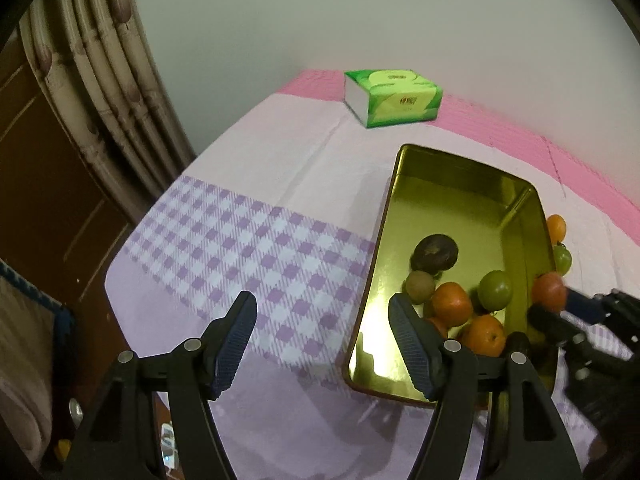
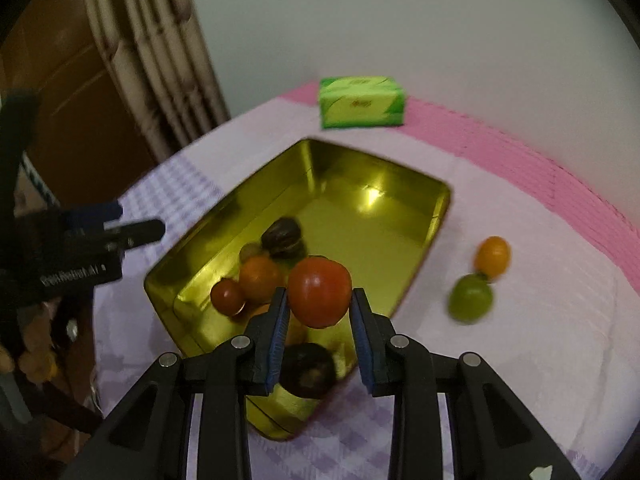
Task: Organize fruits
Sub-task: 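Lower the red tomato into the gold tray and open the right gripper, then grasp the green tomato with the right gripper, then grasp the small orange with the left gripper while the right holds the green tomato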
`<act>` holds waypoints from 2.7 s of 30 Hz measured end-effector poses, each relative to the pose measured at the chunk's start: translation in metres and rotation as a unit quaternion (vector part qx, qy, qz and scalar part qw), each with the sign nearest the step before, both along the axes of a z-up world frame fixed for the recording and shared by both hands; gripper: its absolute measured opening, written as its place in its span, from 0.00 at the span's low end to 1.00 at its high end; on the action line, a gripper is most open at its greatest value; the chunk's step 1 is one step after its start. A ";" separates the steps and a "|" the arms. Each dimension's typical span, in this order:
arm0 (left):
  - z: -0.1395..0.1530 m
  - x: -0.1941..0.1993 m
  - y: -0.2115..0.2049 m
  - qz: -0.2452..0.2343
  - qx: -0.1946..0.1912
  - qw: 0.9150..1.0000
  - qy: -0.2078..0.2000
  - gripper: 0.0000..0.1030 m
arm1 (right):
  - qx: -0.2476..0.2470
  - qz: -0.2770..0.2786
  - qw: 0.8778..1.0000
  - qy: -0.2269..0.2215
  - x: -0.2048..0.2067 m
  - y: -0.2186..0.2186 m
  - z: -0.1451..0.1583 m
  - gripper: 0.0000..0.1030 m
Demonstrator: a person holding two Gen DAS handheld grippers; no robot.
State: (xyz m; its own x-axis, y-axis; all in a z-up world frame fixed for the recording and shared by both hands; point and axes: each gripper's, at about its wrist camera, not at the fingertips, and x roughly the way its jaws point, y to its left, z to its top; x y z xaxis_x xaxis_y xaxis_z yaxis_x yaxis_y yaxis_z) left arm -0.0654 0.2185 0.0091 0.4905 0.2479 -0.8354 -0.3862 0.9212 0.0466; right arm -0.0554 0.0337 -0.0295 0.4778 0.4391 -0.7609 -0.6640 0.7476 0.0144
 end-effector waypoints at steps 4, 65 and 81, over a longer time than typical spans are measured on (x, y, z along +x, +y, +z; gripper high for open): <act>-0.002 0.000 0.002 0.003 -0.006 1.000 0.001 0.67 | -0.012 0.004 1.000 0.007 0.002 0.014 -0.010 0.28; 0.004 0.066 -0.109 -0.142 -0.046 0.989 0.010 0.67 | -0.011 -0.240 0.968 -0.071 0.067 -0.187 -0.018 0.33; -0.044 0.185 -0.214 -0.209 -0.079 0.972 0.072 0.52 | -0.002 -0.330 0.942 -0.056 0.066 -0.290 -0.042 0.33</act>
State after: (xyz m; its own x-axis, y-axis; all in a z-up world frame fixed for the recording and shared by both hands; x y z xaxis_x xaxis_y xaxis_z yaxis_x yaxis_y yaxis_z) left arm 0.1193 0.0049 -0.0348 0.3964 -0.0849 -0.9142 0.0226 0.9963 -0.0827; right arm 0.0109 -0.2561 -0.0719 0.7236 0.0149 -0.6901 -0.0509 0.9982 -0.0318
